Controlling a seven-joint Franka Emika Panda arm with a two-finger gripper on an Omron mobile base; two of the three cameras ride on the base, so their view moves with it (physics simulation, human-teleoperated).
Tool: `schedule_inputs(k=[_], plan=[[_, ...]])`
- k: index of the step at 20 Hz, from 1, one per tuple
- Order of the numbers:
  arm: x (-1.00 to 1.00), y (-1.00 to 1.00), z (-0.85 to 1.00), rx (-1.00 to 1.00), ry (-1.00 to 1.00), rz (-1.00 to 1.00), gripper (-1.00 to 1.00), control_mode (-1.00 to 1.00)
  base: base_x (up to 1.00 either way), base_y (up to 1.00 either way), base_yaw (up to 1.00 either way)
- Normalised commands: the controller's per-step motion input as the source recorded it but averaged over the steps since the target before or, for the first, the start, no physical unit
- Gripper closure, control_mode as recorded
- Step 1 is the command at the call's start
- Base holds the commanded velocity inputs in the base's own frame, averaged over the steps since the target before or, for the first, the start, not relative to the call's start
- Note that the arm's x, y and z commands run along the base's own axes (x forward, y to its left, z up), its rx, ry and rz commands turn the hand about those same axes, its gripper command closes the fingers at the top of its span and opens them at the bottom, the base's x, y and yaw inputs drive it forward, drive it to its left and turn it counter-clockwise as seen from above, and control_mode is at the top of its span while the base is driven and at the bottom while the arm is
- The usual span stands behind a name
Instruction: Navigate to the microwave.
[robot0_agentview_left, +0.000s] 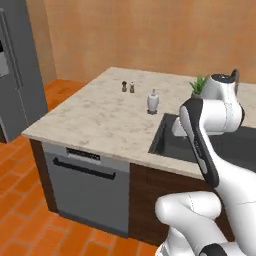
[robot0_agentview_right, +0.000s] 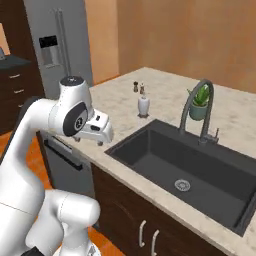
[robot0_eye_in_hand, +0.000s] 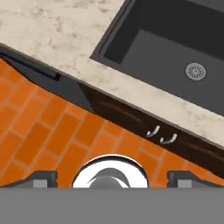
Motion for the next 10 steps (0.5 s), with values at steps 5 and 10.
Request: schedule_inputs(k=[5, 10], plan=[[0.00, 0.00, 0.00, 0.00, 0.00, 0.00, -1.00, 1.00, 0.10, 0.00, 0.93], [0.00, 0.00, 0.00, 0.00, 0.00, 0.00, -1.00, 1.00, 0.33, 0.00, 0.85]])
